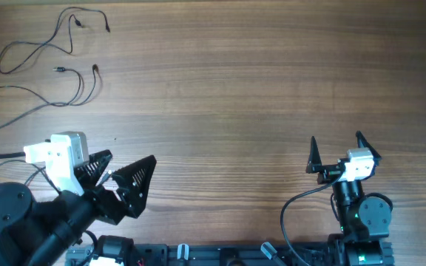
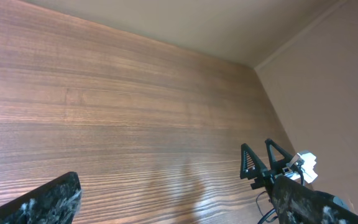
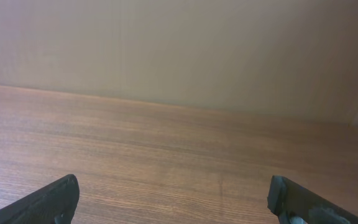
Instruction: Untangle cables
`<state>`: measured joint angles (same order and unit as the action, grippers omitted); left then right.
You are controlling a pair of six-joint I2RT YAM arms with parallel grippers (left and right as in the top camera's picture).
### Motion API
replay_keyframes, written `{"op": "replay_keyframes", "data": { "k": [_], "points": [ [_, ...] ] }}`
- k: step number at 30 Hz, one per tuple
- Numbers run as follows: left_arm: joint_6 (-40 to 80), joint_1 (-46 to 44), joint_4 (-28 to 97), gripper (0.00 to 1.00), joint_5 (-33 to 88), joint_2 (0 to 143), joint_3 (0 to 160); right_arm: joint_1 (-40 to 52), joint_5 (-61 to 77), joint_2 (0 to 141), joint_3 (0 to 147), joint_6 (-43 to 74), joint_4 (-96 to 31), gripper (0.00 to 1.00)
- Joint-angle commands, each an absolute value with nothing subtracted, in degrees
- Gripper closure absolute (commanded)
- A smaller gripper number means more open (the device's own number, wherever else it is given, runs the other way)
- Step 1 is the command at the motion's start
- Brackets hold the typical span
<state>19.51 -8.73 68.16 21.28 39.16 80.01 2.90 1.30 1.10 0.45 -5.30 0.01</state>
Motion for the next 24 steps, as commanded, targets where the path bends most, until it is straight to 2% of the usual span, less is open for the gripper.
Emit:
{"op": "replay_keyframes", "data": {
  "k": [1,11,14,18,21,24],
  "points": [
    [18.4,-8.9,68.0,0.00,21.1,39.2,80.4,2.6,1.4,0.3,0.3,-6.0,0.2,0.00],
    [18.4,-8.9,68.0,0.00,21.1,38.3,80.4,2.6,1.4,0.3,0.3,-6.0,0.2,0.00],
    [15.2,-8.8,69.5,0.00,13.9,37.8,80.4,2.6,1.4,0.3,0.3,-6.0,0.2,0.00],
    [15.2,-8.9,73.2,0.00,12.8,38.0,79.7,2.6,1.4,0.3,0.3,-6.0,0.2,0.00],
    [15.1,-8.4,75.9,0.00,11.4,36.6,73.7,2.6,1.4,0.3,0.3,-6.0,0.2,0.00],
    [15.2,-7.3,67.6,0.00,11.5,31.6,62.0,2.6,1.4,0.3,0.3,-6.0,0.2,0.00]
  ]
}}
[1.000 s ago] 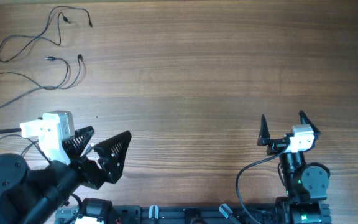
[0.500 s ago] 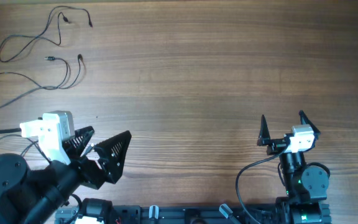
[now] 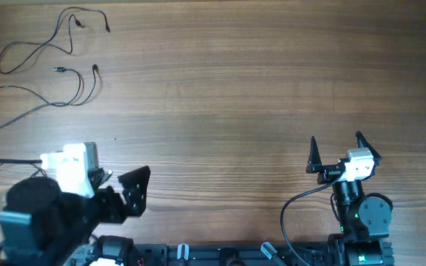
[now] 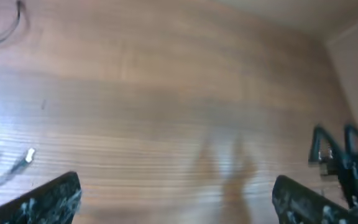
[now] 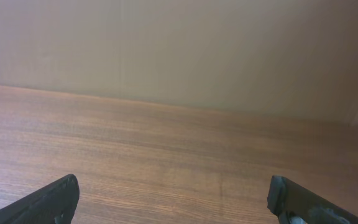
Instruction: Untangle cables
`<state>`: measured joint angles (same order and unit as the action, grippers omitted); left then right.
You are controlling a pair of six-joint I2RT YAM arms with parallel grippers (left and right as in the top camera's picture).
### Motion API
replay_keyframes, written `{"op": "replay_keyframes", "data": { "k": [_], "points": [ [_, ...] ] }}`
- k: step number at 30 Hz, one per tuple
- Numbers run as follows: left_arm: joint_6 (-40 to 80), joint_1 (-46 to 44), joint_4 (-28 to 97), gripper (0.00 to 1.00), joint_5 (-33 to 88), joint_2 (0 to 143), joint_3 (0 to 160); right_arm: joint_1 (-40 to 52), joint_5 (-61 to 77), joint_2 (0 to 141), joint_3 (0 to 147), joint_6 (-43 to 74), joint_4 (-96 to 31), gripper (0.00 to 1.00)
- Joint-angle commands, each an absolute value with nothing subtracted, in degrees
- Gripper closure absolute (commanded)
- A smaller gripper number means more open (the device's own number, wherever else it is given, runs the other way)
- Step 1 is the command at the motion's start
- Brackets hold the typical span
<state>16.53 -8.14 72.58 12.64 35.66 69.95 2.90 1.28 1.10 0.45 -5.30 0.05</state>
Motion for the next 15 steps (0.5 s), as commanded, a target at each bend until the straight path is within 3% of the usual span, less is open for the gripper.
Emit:
{"op": "replay_keyframes", "data": {
  "k": [1,9,15],
  "points": [
    [15.2,-7.3,64.1,0.00,11.5,28.8,56.9,2.6,1.4,0.3,0.3,-6.0,0.2,0.00],
    [12.2,-4.5,59.3,0.00,8.1,12.9,42.8,2.6,1.4,0.3,0.3,-6.0,0.2,0.00],
    [5.3,-4.2,51.5,0.00,11.1,10.0,33.8,2.6,1.4,0.3,0.3,-6.0,0.2,0.00]
  ]
}}
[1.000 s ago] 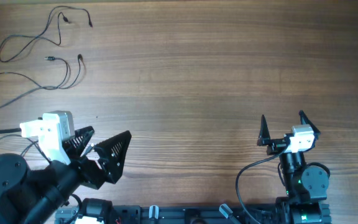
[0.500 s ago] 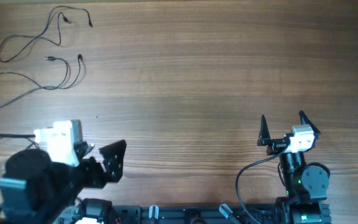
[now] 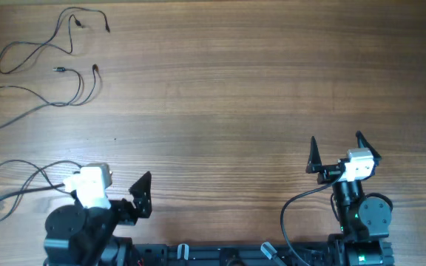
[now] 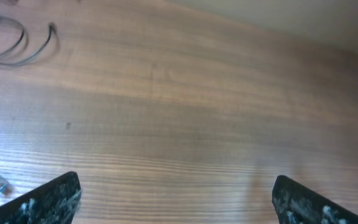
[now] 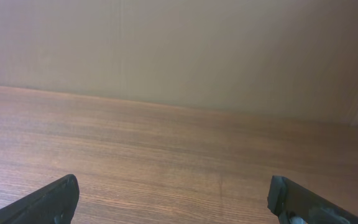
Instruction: Untangle cables
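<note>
Thin dark cables (image 3: 58,55) lie in loose, crossing loops at the far left corner of the wooden table; the left wrist view catches one loop (image 4: 18,48) at its top left. My left gripper (image 3: 121,193) sits low at the front left, well short of the cables, open with nothing between its fingers (image 4: 53,200). My right gripper (image 3: 337,148) stands open at the front right, far from the cables, and its view holds only bare wood between the fingertips (image 5: 55,198).
A grey cable (image 3: 17,177) curves across the table's left edge beside the left arm's base, and a light plug end lies near the left finger. The table's front edge carries the arm mounts (image 3: 220,255). A plain wall (image 5: 179,50) backs the table.
My left arm has drawn back further toward the front edge and now faces straight up the table. The right arm and the cables have not moved.
At first my left gripper was open and turned to the right, with the right arm in its view. Then it had swung toward the far side and pulled back. Now it sits lower at the front edge, still open. The cables have lain the same throughout.
</note>
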`<state>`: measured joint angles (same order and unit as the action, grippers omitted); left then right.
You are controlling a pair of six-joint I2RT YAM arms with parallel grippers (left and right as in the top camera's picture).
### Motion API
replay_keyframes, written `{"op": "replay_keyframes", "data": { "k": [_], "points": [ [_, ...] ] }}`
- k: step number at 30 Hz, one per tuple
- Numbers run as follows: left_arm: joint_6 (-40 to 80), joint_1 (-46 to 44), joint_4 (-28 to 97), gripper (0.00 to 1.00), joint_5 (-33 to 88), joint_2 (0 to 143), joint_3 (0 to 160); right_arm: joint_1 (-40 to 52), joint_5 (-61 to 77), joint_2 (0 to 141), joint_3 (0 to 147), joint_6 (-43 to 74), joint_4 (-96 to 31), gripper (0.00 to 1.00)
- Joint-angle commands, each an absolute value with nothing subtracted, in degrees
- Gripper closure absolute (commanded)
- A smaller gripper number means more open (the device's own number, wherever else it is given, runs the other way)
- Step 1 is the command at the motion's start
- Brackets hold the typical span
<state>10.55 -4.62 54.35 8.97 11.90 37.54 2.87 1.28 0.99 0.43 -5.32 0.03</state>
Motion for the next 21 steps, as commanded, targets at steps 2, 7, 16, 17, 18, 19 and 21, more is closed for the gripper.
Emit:
{"op": "replay_keyframes", "data": {
  "k": [2,7,16,17,18,19,21],
  "points": [
    [4.7,-4.2,47.0,0.00,12.4,8.3,29.8,2.6,1.4,0.3,0.3,-6.0,0.2,0.00],
    [4.7,-4.2,41.8,0.00,12.4,2.9,23.4,2.6,1.4,0.3,0.3,-6.0,0.2,0.00],
    [4.7,-4.1,30.0,0.00,12.4,0.2,16.1,2.6,1.4,0.3,0.3,-6.0,0.2,0.00],
    [4.7,-3.8,29.3,0.00,12.4,0.2,15.7,2.6,1.4,0.3,0.3,-6.0,0.2,0.00],
    [4.7,-3.1,27.1,0.00,12.4,0.2,14.5,2.6,1.4,0.3,0.3,-6.0,0.2,0.00],
    [4.7,-2.9,26.0,0.00,12.4,0.2,13.9,2.6,1.4,0.3,0.3,-6.0,0.2,0.00],
    [4.7,-2.5,24.3,0.00,12.3,0.2,12.8,2.6,1.4,0.3,0.3,-6.0,0.2,0.00]
  ]
}}
